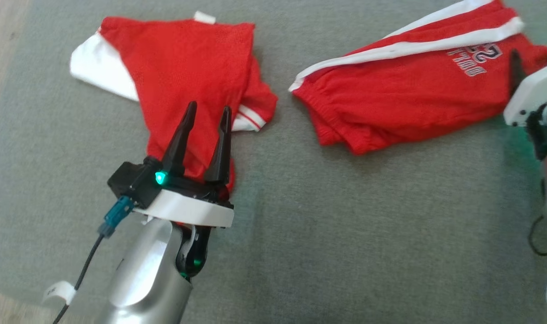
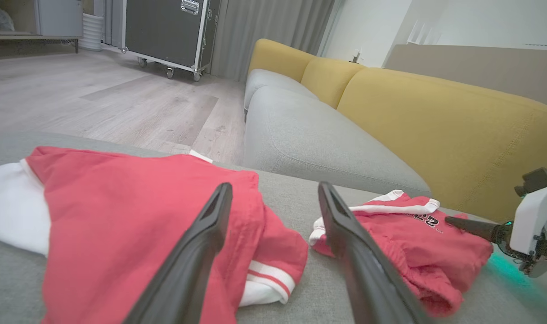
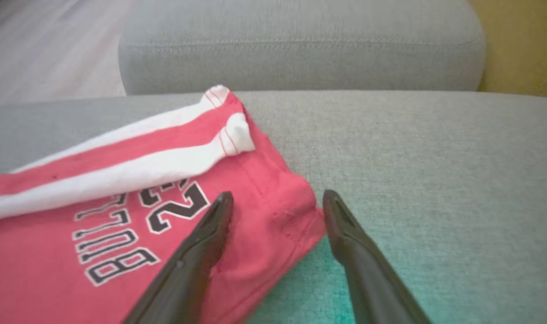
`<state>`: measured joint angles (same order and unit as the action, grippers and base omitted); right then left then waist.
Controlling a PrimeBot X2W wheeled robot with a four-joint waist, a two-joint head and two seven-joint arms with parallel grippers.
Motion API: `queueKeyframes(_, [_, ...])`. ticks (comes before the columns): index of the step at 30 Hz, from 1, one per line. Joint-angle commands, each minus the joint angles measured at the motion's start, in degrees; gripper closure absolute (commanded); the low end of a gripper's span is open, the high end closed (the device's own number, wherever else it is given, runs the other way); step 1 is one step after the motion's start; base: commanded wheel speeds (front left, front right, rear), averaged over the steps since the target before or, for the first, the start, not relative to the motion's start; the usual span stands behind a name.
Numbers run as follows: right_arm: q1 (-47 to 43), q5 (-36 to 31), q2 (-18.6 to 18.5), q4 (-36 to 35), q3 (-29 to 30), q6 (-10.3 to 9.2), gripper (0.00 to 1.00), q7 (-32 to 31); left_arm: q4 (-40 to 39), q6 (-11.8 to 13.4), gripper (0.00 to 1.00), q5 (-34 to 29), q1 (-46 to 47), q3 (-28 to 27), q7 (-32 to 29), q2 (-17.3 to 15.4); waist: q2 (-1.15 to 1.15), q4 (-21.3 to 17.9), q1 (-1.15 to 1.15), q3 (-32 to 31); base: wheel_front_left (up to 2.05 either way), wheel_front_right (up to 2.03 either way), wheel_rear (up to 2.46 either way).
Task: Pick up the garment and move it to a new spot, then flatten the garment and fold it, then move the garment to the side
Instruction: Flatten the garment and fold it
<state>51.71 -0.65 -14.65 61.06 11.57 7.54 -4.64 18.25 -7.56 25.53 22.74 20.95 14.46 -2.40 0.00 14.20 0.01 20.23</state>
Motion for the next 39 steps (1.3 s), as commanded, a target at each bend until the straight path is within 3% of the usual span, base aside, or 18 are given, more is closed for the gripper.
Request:
queueKeyframes(1, [2.0, -1.1, -1.2, -0.6, -0.4, -0.05, 0.00, -0.4, -1.9, 0.1, 0.00, 0.4, 1.9, -1.2, 0.5, -0.5, 0.00, 1.3, -0.01, 1.3, 0.00, 0.00, 0.00])
queueKeyframes(10, [5.4, -7.0, -2.8, 6.2, 2.3, -0.05, 0.00, -2.7, -2.3, 0.1, 0.00, 1.4, 2.9, -0.8, 0.5, -0.5, 0.00, 2.3, -0.01, 2.7, 0.00, 0.00, 0.00])
queueKeyframes(11, [5.6, -7.3, -2.6, 6.7, 2.3, -0.05, 0.59, -2.7, -2.4, 0.1, 0.00, 1.4, 2.9, -0.9, 0.5, -0.5, 0.00, 2.2, -0.01, 2.7, 0.00, 0.00, 0.00])
queueKeyframes(12, [5.9, -7.5, -2.3, 7.0, 2.1, -0.05, 1.00, -2.4, -2.4, 0.1, 0.00, 1.4, 2.8, -1.1, 0.5, -0.5, 0.00, 2.0, -0.01, 2.6, 0.00, 0.00, 0.00])
queueKeyframes(20, [6.0, -6.2, -2.3, 8.1, 0.7, -0.05, 1.00, 5.4, -1.7, 0.1, 0.00, 0.2, 1.6, -3.0, 0.5, -0.5, 0.00, -2.3, -0.01, -0.3, 0.00, 0.00, 0.00])
queueKeyframes(29, [-0.3, -3.0, -6.5, 9.3, 4.6, -0.05, 1.00, 9.6, -1.5, 0.1, 0.00, -1.0, -1.1, -3.8, 0.5, -0.5, 0.00, -7.2, -0.01, -5.2, 0.00, 0.00, 0.00])
queueKeyframes(39, [-5.1, -2.6, -7.0, 9.4, 8.7, -0.05, 1.00, 12.9, -1.9, 0.1, 0.00, -1.8, -2.9, -4.6, 0.5, -0.5, 0.00, -8.5, -0.01, -7.2, 0.00, 0.00, 0.00])
